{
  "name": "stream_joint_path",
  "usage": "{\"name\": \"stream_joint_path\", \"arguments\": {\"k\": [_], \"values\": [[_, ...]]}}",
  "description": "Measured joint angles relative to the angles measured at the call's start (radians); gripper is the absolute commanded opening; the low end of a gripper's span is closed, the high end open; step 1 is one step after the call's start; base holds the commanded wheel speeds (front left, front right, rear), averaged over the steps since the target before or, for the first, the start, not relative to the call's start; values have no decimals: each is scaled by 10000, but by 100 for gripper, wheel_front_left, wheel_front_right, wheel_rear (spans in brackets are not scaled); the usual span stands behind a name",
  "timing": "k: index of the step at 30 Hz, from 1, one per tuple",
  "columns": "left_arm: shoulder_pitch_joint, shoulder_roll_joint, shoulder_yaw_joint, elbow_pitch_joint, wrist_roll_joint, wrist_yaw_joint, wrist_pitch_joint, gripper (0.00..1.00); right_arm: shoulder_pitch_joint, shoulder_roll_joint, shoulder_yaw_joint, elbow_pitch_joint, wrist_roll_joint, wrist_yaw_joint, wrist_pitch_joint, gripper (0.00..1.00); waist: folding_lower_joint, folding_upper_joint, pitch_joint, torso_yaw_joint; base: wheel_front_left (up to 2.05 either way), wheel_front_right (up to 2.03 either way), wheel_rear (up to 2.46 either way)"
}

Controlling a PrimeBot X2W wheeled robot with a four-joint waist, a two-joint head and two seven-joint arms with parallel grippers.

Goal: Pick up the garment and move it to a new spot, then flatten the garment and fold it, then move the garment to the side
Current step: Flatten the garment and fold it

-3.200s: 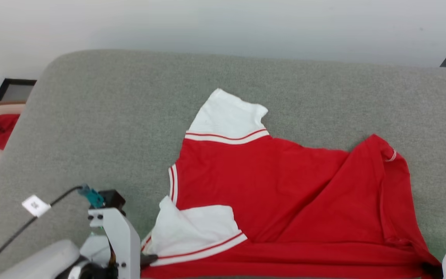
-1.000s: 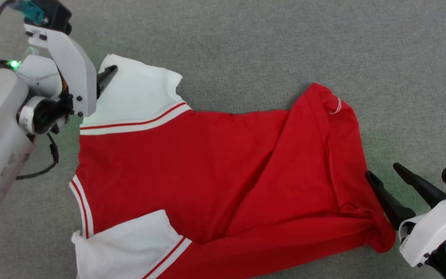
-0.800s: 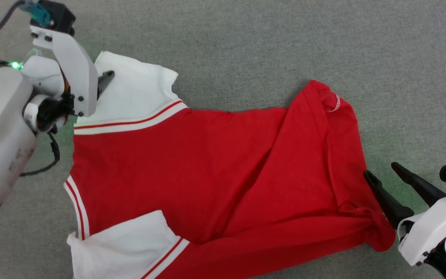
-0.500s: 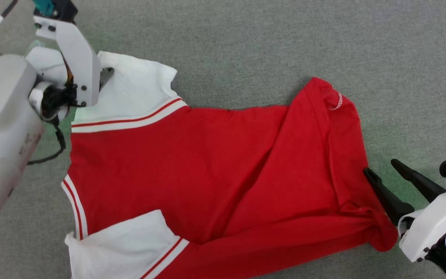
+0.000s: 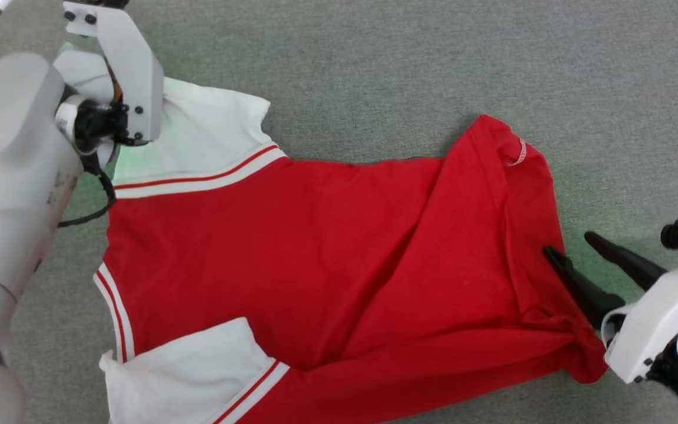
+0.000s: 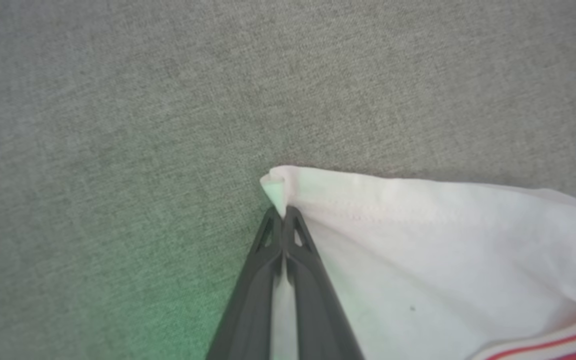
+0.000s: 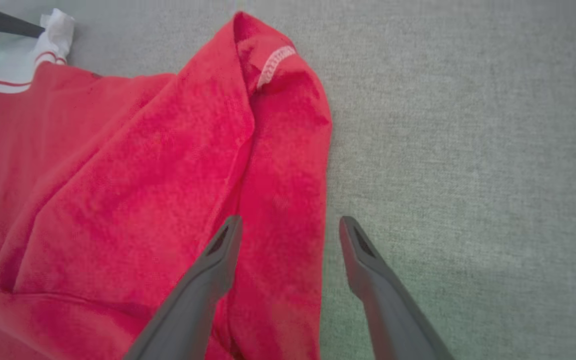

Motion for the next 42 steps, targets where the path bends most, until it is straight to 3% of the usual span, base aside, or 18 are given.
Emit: {"name": "stream_joint_path", "arguments": {"k": [9, 20, 32, 33, 34, 42], "values": [[-138, -407, 4, 412, -77, -144, -228, 0, -1723, 46, 493, -84, -157, 0, 1340, 100, -1, 0, -50, 308, 0, 0, 0], [-384, -951, -84, 525, -96, -274, -468, 0, -3684, 176, 713, 1618, -1032, 0, 2690, 100, 0, 0, 120, 937, 0, 0, 0], [-532, -1300, -150, 514, -265, -345, -686, 0, -4784, 198, 876, 3227, -1755, 0, 4054, 100, 0, 0, 330, 1461, 0, 0, 0], [-532, -1313, -151, 506, -280, -345, -717, 0, -4855, 169, 938, 3279, -1751, 0, 4161, 57, 0, 0, 339, 1491, 0, 0, 0], [-531, -1344, -171, 489, -303, -345, -736, 0, -4978, 48, 1137, 3359, -1697, 0, 4360, 0, 0, 0, 345, 1546, 0, 0, 0], [-360, -1331, -157, 514, -546, -343, -991, 0, -5096, -268, 1313, 3622, -1137, 2, 4242, 0, 0, 0, 93, 1722, 0, 0, 0]]}}
